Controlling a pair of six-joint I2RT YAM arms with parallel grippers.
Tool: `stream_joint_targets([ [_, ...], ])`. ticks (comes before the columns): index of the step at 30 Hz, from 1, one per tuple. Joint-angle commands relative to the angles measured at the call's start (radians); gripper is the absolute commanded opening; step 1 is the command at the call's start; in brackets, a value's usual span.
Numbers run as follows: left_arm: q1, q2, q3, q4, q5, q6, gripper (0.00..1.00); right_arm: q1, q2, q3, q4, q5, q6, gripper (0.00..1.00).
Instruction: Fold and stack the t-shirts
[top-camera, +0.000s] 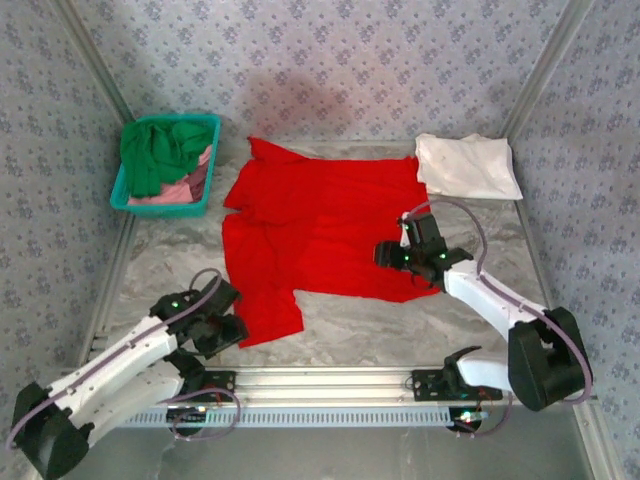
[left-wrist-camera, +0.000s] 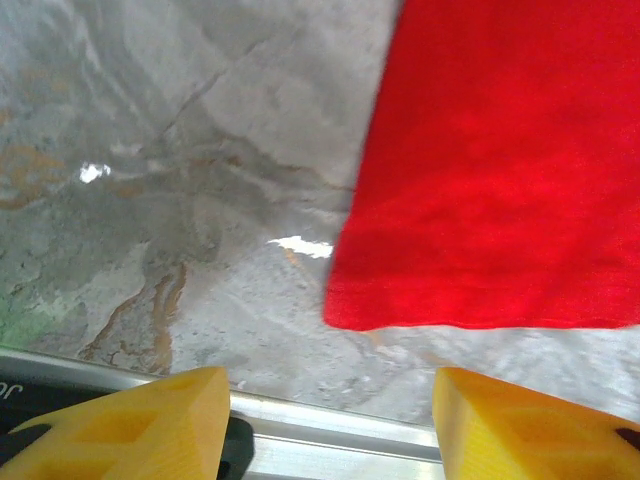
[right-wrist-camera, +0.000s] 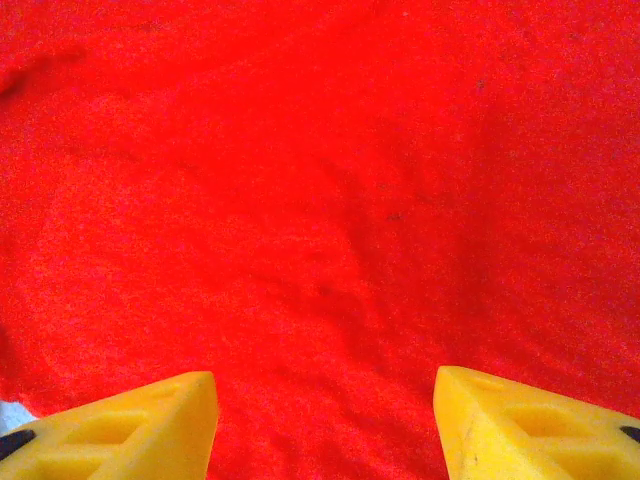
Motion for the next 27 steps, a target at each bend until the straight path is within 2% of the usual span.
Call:
stream_joint_targets([
  [1, -0.064, 0.053, 0.006, 0.046, -0.019, -0.087, 0.56, 0.030, -0.007, -0.013, 0.066, -0.023, -0.026, 0.62],
  [8, -0.071, 0.083, -0.043, 0.173, -0.024, -0.097, 0.53, 0.040, -0.108, -0.141, 0.209, -0.088, -0.040, 0.63],
  [14, -0.072, 0.099, -0.086, 0.257, -0.013, -0.109, 0.50, 0.039, -0.077, -0.132, 0.223, -0.092, -0.047, 0.63],
  [19, -0.073, 0.110, -0.089, 0.237, -0.013, -0.099, 0.42, 0.038, -0.049, -0.127, 0.228, -0.088, -0.038, 0.63],
  [27, -0.072, 0.124, -0.074, 0.233, -0.040, -0.083, 0.03, 0.038, -0.067, -0.122, 0.192, -0.064, -0.022, 0.64],
])
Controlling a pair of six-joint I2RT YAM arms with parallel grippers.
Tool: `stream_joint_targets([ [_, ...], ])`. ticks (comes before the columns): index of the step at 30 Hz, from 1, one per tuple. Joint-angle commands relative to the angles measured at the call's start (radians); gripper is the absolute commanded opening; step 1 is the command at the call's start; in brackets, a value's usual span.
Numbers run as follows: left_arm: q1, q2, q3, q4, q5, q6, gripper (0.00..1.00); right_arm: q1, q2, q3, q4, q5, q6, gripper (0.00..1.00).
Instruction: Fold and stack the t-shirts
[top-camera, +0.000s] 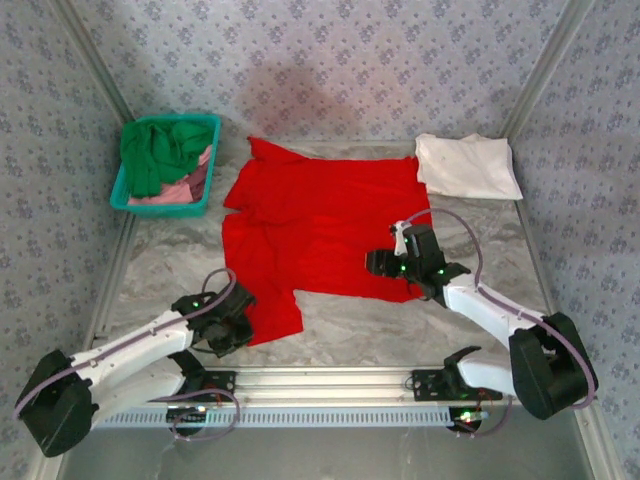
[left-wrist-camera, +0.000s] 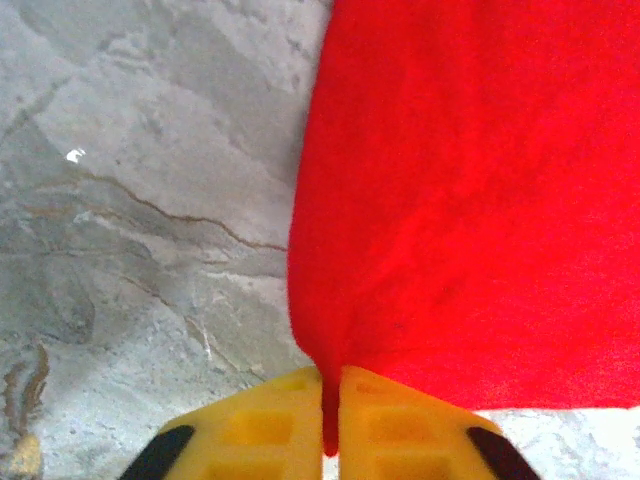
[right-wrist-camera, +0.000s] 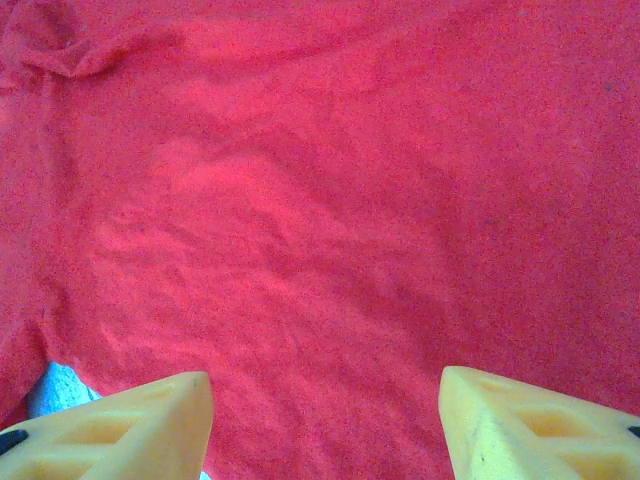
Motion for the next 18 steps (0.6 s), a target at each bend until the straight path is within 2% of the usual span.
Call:
stream_joint_targets([
  [1, -0.006, 0.007, 0.015, -0.026, -0.026, 0.009, 0.00, 0.000, -0.029, 0.019, -0.036, 0.026, 0.011, 0.64],
  [4, -0.005, -0.005, 0.058, -0.092, -0.065, 0.021, 0.00, -0.009, -0.079, 0.056, -0.184, 0.122, 0.080, 0.64],
  [8, 0.006, -0.059, 0.109, -0.172, -0.152, 0.029, 0.00, -0.074, -0.158, 0.092, -0.486, 0.220, 0.275, 0.64],
  [10, 0.023, -0.086, 0.111, -0.188, -0.172, 0.035, 0.00, -0.152, -0.204, 0.076, -0.577, 0.205, 0.350, 0.64],
  [12, 0.051, -0.105, 0.107, -0.191, -0.173, 0.053, 0.00, -0.261, -0.254, 0.030, -0.637, 0.132, 0.385, 0.64],
  [15, 0.081, -0.115, 0.104, -0.196, -0.172, 0.078, 0.00, -0.402, -0.287, -0.017, -0.672, 0.060, 0.370, 0.62],
  [18, 0.085, -0.120, 0.089, -0.178, -0.173, 0.089, 0.00, -0.478, -0.249, -0.020, -0.681, 0.018, 0.317, 0.61],
])
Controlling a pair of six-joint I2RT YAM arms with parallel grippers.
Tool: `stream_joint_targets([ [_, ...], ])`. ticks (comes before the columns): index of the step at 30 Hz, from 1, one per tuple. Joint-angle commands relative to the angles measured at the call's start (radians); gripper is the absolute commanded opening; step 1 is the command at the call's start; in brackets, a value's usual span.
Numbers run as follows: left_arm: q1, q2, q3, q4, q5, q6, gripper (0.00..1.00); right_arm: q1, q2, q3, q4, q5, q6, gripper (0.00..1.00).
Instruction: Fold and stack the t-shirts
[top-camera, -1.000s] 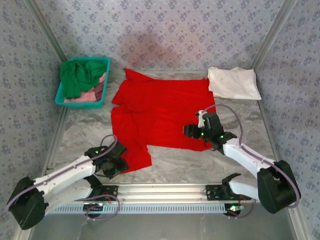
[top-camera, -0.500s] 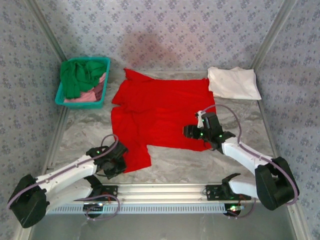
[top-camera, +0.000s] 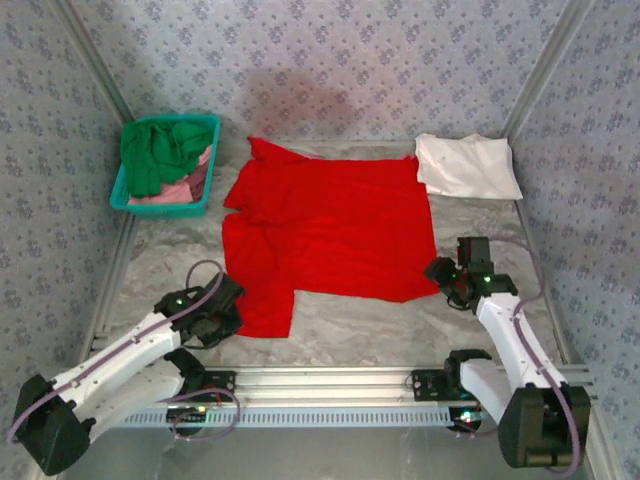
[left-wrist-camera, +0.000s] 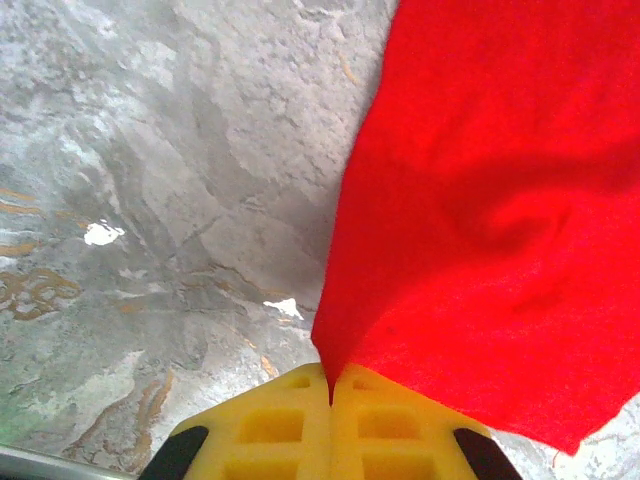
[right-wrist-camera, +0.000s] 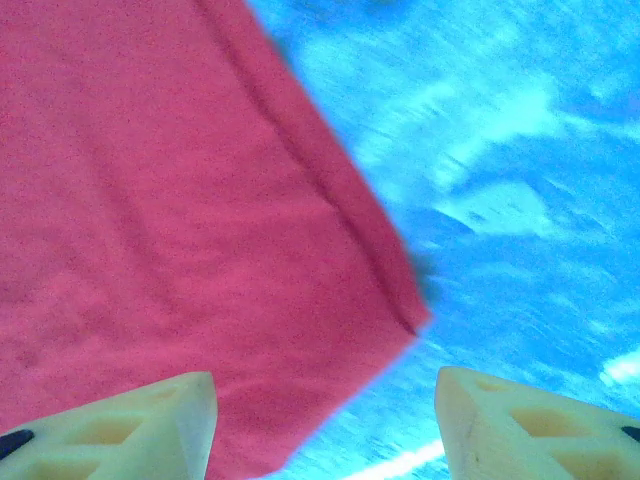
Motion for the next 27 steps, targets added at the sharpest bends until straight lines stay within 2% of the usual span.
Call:
stream_joint_targets([
  [1, 0.011, -0.011, -0.006, -0.024, -0.023, 0.035, 0.00, -0.060, 0.045, -0.012, -0.094, -0.082, -0.018, 0.61],
  [4, 0.018, -0.014, -0.012, -0.005, -0.023, 0.045, 0.00, -0.119, 0.120, -0.011, -0.037, -0.174, -0.066, 0.61],
  [7, 0.021, -0.014, -0.018, 0.006, -0.024, 0.048, 0.00, -0.130, 0.174, -0.015, 0.055, -0.224, -0.079, 0.60],
  [15, 0.022, -0.038, -0.063, 0.048, -0.009, 0.020, 0.00, -0.133, 0.273, -0.056, 0.169, -0.237, -0.060, 0.54],
  [19, 0.023, -0.038, -0.060, 0.052, -0.013, 0.024, 0.00, -0.132, 0.297, -0.066, 0.221, -0.235, -0.057, 0.42],
  [24, 0.026, -0.044, -0.025, 0.021, -0.049, 0.036, 0.00, -0.133, 0.265, -0.035, 0.179, -0.226, -0.069, 0.10],
  [27, 0.032, -0.072, -0.008, 0.012, -0.082, 0.044, 0.00, -0.136, 0.223, -0.022, 0.125, -0.214, -0.074, 0.01],
])
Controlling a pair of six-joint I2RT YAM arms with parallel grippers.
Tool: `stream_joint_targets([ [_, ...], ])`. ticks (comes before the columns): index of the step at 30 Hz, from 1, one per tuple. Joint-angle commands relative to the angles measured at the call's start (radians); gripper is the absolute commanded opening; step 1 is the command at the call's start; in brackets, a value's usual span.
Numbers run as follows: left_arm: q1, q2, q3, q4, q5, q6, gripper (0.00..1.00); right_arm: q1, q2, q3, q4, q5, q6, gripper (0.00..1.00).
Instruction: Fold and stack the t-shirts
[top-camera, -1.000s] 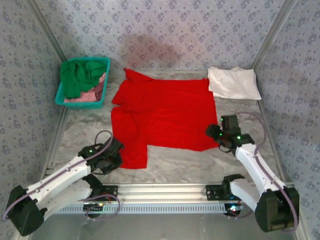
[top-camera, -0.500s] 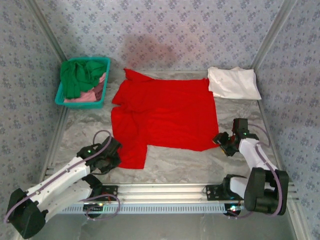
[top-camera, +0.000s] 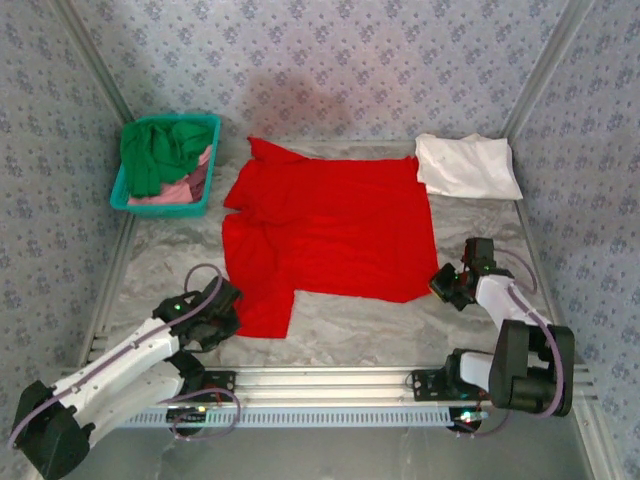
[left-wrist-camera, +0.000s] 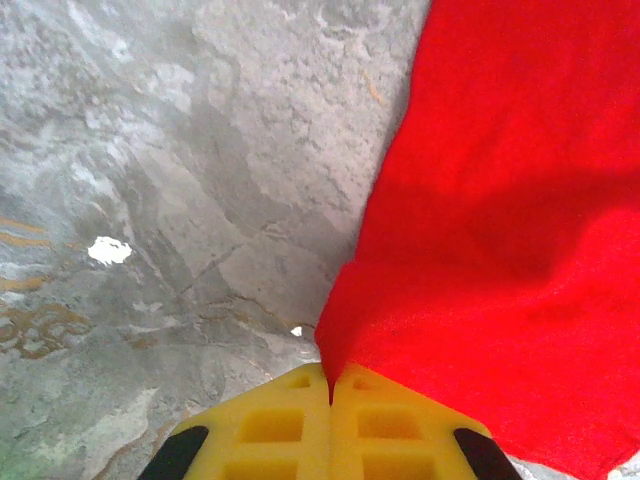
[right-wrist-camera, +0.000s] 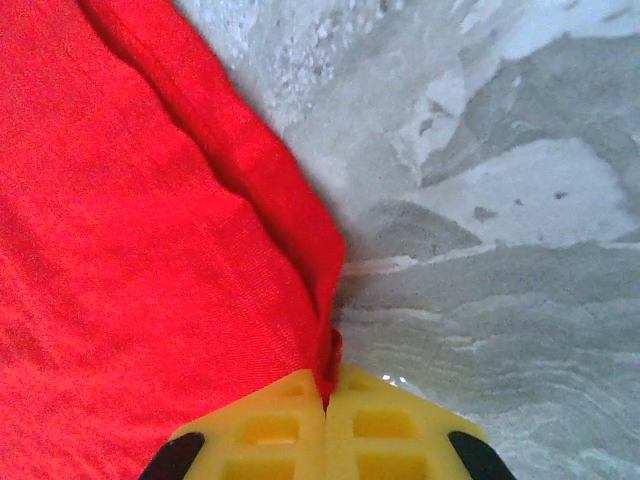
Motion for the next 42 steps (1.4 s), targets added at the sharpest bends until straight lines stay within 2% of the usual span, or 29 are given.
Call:
stream_joint_targets([
  [1, 0.018, -0.040, 0.056, -0.036, -0.065, 0.018, 0.00, -0.004, -0.057, 0.032, -0.068, 0.004, -0.012, 0.00],
  [9, 0.030, -0.166, 0.186, -0.213, -0.182, 0.044, 0.00, -0.006, -0.202, 0.078, -0.282, 0.017, 0.014, 0.00],
  [17, 0.029, -0.333, 0.228, -0.315, -0.196, 0.062, 0.00, -0.007, -0.356, 0.127, -0.511, 0.022, 0.018, 0.00],
  [21, 0.031, -0.380, 0.253, -0.347, -0.219, 0.096, 0.00, -0.005, -0.400, 0.174, -0.554, 0.046, 0.033, 0.00],
  [23, 0.033, -0.370, 0.232, -0.291, -0.192, 0.107, 0.00, -0.004, -0.373, 0.185, -0.536, 0.032, 0.012, 0.00],
  [27, 0.035, -0.315, 0.235, -0.134, -0.193, 0.144, 0.00, 0.016, -0.279, 0.222, -0.480, 0.024, -0.018, 0.00],
  [31, 0.063, -0.157, 0.342, -0.035, -0.215, 0.248, 0.00, 0.043, -0.160, 0.309, -0.465, 0.065, -0.084, 0.00],
  [33, 0.101, -0.060, 0.394, 0.016, -0.157, 0.309, 0.00, 0.052, -0.095, 0.354, -0.466, 0.070, -0.108, 0.00],
  [37, 0.253, 0.139, 0.453, 0.155, 0.119, 0.411, 0.00, 0.061, 0.019, 0.419, -0.456, 0.089, -0.160, 0.00],
  [42, 0.299, 0.366, 0.639, 0.138, 0.141, 0.583, 0.00, 0.066, 0.144, 0.485, -0.433, 0.111, -0.193, 0.00],
])
